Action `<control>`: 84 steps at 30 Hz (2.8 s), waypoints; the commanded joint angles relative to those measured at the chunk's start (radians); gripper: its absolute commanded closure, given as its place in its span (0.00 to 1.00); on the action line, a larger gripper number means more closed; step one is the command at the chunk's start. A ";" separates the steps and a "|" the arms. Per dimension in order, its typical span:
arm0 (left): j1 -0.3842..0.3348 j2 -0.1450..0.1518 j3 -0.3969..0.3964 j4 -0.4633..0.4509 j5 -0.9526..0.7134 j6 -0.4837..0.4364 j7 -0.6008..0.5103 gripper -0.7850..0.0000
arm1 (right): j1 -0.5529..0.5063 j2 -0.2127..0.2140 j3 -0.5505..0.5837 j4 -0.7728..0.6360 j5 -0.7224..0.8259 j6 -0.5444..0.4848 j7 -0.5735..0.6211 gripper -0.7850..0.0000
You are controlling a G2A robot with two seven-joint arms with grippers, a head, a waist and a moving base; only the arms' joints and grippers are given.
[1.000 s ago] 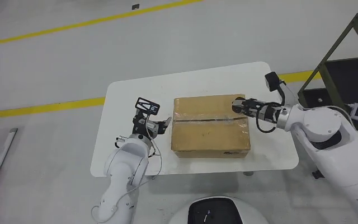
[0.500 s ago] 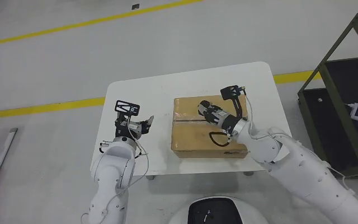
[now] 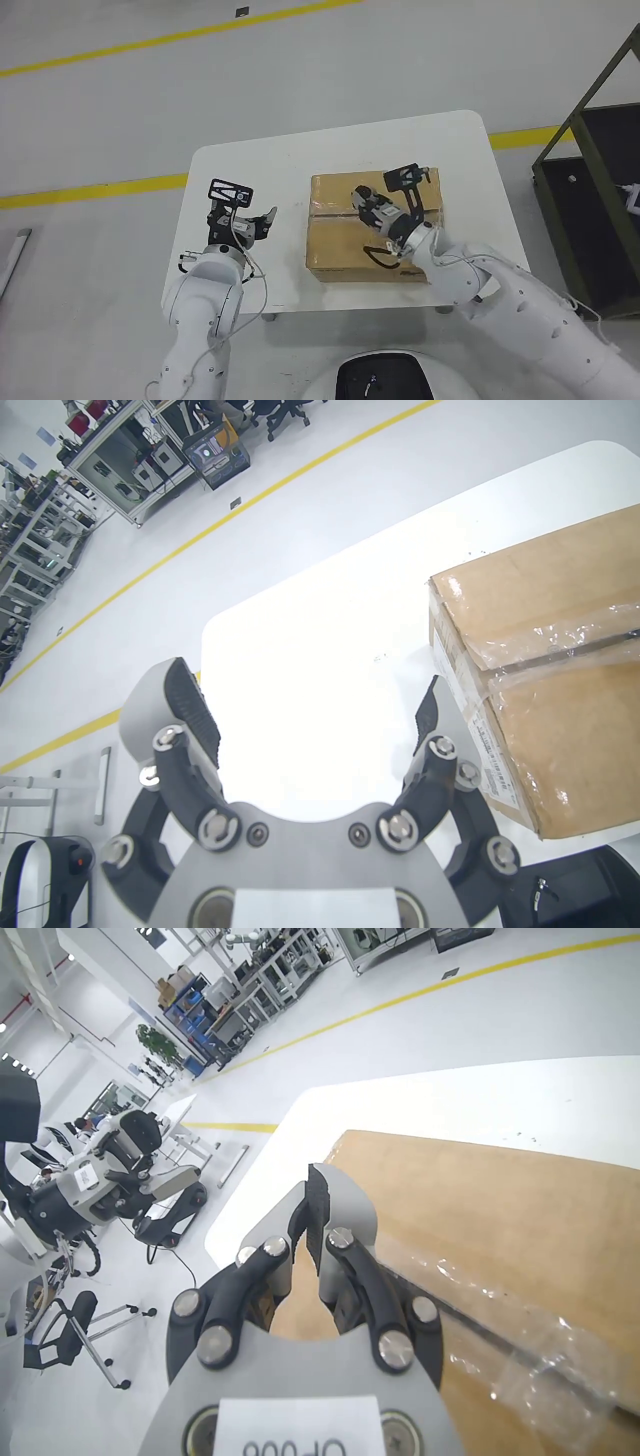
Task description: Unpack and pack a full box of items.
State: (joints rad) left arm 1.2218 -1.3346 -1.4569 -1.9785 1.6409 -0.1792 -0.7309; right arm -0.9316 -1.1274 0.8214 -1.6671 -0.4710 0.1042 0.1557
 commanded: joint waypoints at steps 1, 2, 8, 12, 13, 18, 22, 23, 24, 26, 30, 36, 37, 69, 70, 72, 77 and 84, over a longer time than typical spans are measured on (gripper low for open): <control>0.000 0.000 0.000 0.000 0.000 0.000 0.000 0.00 | -0.011 -0.002 -0.019 0.002 -0.075 0.011 0.003 1.00; 0.000 0.000 0.000 0.000 0.000 0.000 0.000 0.00 | -0.015 -0.006 -0.032 0.002 -0.098 0.017 0.002 1.00; 0.000 0.000 0.000 0.000 0.000 0.000 0.000 0.00 | 0.002 -0.035 -0.094 0.046 -0.209 0.081 -0.009 1.00; 0.000 0.000 0.000 0.000 0.000 0.000 0.000 0.00 | 0.000 -0.049 -0.082 0.067 -0.200 0.122 -0.019 1.00; 0.000 0.000 0.000 0.000 0.000 0.000 0.000 0.00 | -0.001 -0.050 -0.079 0.069 -0.204 0.126 -0.010 1.00; 0.000 0.000 0.000 0.000 0.000 0.000 0.000 0.00 | -0.019 -0.051 -0.043 0.076 -0.212 0.155 0.037 1.00; 0.000 0.000 0.000 0.000 0.000 0.000 0.000 0.00 | -0.052 -0.046 0.003 0.056 -0.217 0.172 0.044 1.00; 0.000 0.000 0.000 0.000 0.000 0.000 0.000 0.00 | -0.063 -0.044 0.017 0.046 -0.224 0.178 0.046 1.00; 0.000 0.000 0.000 0.000 0.000 0.000 0.000 0.00 | -0.075 -0.041 0.031 0.034 -0.231 0.183 0.048 1.00; 0.000 0.000 0.000 0.000 0.000 0.000 0.000 0.00 | -0.102 -0.035 0.063 0.012 -0.240 0.188 0.056 1.00; 0.000 0.000 0.000 0.000 0.000 0.000 0.000 0.00 | -0.160 -0.021 0.136 -0.032 -0.253 0.193 0.069 1.00; 0.000 0.000 0.000 0.000 0.000 0.000 0.000 0.00 | -0.256 -0.002 0.261 -0.103 -0.262 0.216 0.076 1.00; 0.000 0.000 0.000 0.000 0.000 0.000 0.000 0.00 | -0.270 0.001 0.281 -0.113 -0.262 0.222 0.078 1.00; 0.006 0.008 -0.024 0.017 -0.013 0.005 0.066 0.00 | -0.111 -0.100 0.111 0.075 -0.340 0.135 0.033 1.00; 0.004 0.008 -0.019 0.018 -0.011 -0.008 0.075 0.00 | -0.133 -0.093 0.140 0.051 -0.347 0.140 0.045 1.00; 0.004 0.009 -0.012 0.019 -0.027 -0.029 0.114 0.00 | -0.181 -0.079 0.207 0.001 -0.351 0.142 0.056 1.00; 0.021 0.011 0.002 0.014 -0.072 -0.075 0.246 0.00 | -0.310 -0.040 0.375 -0.145 -0.438 0.052 0.052 1.00; 0.098 0.019 0.003 0.028 -0.050 -0.107 0.494 0.00 | -0.523 0.003 0.612 -0.337 -0.549 -0.155 0.023 1.00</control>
State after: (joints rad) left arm 1.3088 -1.3171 -1.4512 -1.9422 1.5932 -0.2756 -0.2589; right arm -1.4264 -1.1275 1.4015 -1.9810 -1.0180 -0.0299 0.1796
